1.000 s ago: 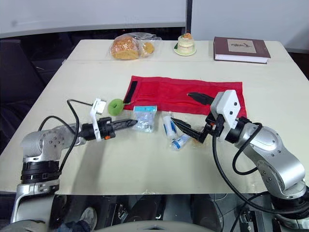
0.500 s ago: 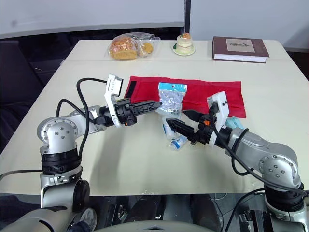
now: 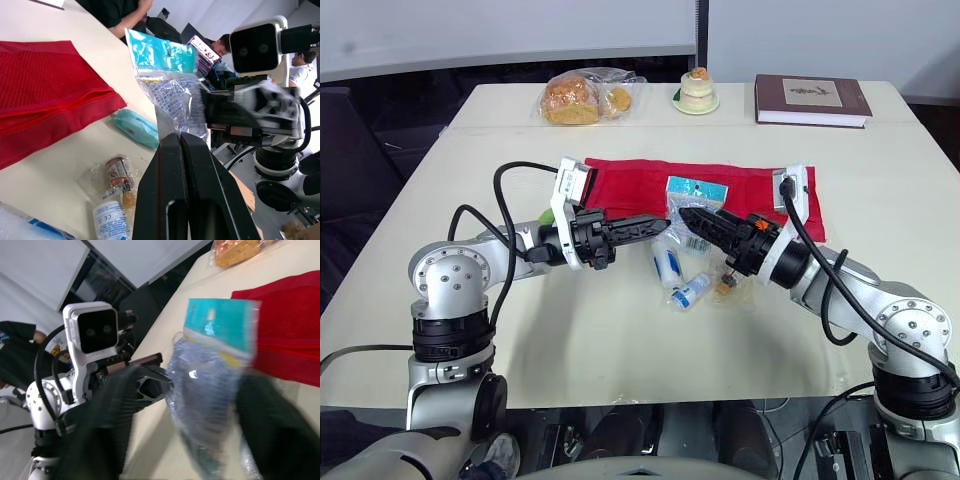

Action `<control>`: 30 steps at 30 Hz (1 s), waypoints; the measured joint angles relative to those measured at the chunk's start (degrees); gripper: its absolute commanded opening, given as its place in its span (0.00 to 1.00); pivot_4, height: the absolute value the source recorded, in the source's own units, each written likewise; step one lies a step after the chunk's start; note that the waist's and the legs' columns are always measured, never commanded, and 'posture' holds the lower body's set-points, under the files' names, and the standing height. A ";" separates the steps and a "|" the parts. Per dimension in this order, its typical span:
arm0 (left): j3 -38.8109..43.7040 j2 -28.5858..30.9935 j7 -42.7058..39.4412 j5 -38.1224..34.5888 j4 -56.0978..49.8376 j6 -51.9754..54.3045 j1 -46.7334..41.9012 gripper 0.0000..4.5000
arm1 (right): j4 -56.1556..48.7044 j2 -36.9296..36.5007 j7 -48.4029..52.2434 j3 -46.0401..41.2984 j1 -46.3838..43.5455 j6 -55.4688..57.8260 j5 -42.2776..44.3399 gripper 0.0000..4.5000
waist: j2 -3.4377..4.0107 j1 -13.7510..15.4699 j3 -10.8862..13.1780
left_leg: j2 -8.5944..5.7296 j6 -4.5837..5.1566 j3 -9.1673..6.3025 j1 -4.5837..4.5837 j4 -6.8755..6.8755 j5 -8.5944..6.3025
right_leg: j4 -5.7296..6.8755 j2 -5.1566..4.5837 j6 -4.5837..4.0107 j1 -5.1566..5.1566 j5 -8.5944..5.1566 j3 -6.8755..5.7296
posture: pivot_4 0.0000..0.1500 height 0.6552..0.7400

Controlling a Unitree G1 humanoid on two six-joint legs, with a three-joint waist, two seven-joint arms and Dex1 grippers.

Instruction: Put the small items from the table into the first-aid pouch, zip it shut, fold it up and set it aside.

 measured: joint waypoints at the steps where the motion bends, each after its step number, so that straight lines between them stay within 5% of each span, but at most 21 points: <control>1: 0.00 -0.01 0.21 -0.02 0.39 -0.05 -0.01 0.00 | -0.02 -0.27 -0.05 0.23 0.29 -0.31 0.05 0.17 | 0.00 0.00 0.00 | 0.00 0.00 0.00 0.00 0.00 0.00 | 0.00 0.00 0.00 0.00 0.00 0.01 | 1.00 0.87; 3: -0.03 -0.05 0.86 0.00 0.94 -0.09 0.00 0.00 | -0.72 -0.62 0.18 0.91 0.60 -0.39 0.59 0.02 | 0.00 -0.01 0.00 | 0.01 0.00 -0.01 0.00 0.00 0.00 | 0.00 0.00 0.00 0.00 0.00 0.02 | 1.00 0.87; 10: -0.10 -0.08 1.32 -0.05 0.95 -0.09 -0.01 0.00 | -1.14 -1.97 0.84 1.98 0.70 -1.21 0.10 0.01 | -0.01 -0.01 0.00 | 0.01 0.00 0.01 0.00 0.00 0.00 | -0.01 0.00 0.00 0.00 0.00 0.01 | 1.00 0.87; 17: -0.08 -1.03 2.03 -1.09 0.95 -0.31 -0.01 0.00 | -1.09 -3.62 2.20 2.95 0.61 -0.98 -2.15 0.70 | -0.01 0.02 0.01 | 0.01 0.00 0.01 -0.01 0.00 0.00 | -0.02 0.00 0.00 0.00 0.00 0.03 | 1.00 0.87; 27: 0.13 -3.57 5.77 -4.58 0.93 -0.48 -0.09 0.00 | -0.85 -1.91 0.93 3.12 4.27 -3.16 -2.21 0.70 | -0.02 0.01 0.01 | 0.01 0.00 -0.01 -0.01 -0.01 0.00 | -0.02 -0.05 0.00 0.00 0.00 0.05 | 1.00 0.87; 30: 0.15 -3.43 6.19 -4.59 0.93 -0.83 -0.04 0.00 | -0.78 -1.82 1.00 2.04 5.84 -4.33 -1.42 0.53 | -0.02 0.04 0.02 | 0.00 0.00 0.01 -0.02 0.00 0.00 | -0.03 -0.01 0.00 0.00 0.00 0.05 | 1.00 0.87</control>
